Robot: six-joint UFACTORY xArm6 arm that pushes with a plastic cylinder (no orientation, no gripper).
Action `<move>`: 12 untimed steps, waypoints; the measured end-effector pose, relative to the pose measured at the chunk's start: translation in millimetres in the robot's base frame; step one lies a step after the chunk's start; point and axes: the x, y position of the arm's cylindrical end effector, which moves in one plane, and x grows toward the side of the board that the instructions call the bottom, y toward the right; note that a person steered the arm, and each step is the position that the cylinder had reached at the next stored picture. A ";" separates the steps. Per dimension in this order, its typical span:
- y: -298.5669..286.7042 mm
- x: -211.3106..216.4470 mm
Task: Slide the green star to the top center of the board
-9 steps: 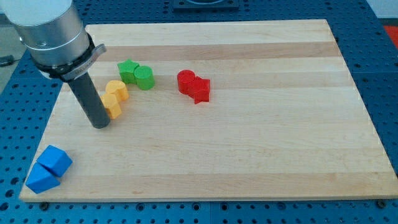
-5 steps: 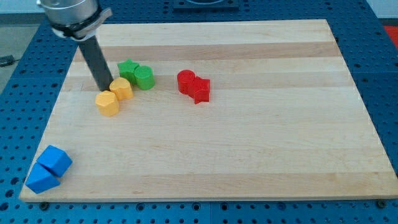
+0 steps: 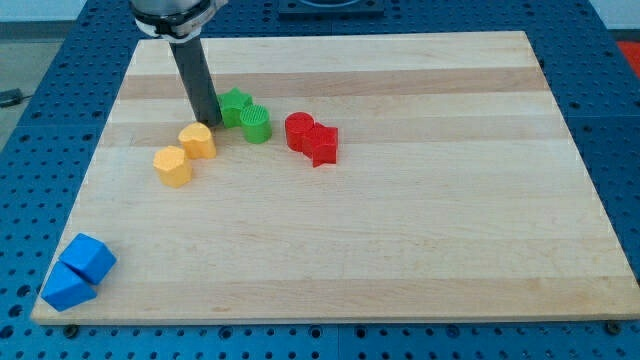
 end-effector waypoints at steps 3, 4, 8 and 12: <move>43.2 -40.7; 54.9 -60.7; 116.6 -116.9; 153.2 -118.4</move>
